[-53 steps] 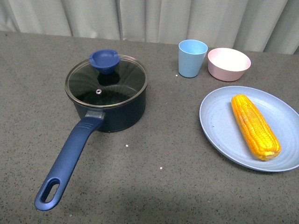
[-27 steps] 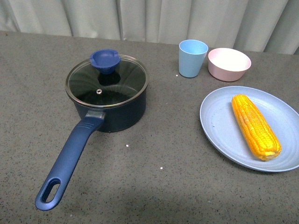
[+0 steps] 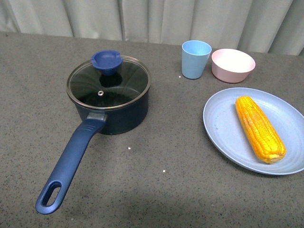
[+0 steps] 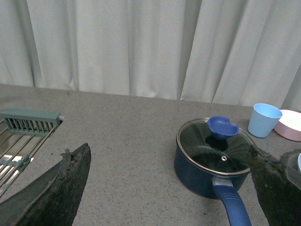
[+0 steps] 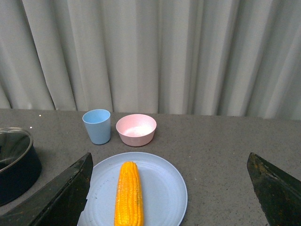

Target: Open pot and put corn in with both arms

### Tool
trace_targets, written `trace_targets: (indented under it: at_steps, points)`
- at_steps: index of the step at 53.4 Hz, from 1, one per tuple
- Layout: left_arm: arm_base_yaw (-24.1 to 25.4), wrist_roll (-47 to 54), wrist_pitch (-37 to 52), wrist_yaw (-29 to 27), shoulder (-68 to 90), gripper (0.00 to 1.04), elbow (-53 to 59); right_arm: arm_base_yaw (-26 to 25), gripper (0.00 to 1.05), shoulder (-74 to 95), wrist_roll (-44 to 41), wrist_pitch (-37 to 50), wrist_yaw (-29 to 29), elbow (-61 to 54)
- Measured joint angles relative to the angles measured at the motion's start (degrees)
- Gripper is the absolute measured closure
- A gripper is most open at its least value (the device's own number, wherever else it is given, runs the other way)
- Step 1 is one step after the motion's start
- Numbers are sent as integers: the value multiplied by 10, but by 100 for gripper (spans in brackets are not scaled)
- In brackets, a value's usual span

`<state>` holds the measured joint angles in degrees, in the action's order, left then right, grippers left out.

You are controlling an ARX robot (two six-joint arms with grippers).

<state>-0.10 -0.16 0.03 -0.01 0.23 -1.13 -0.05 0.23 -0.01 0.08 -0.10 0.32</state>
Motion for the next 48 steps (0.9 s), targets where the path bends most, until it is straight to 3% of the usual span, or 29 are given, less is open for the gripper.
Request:
trace_targets:
  at_steps: [46, 48]
  points:
    - [0, 0, 0, 0, 0, 6, 0, 0, 9, 0, 0, 0, 0, 0]
    - [4, 0, -25, 32, 12, 6, -7, 0, 9, 0, 0, 0, 0, 0]
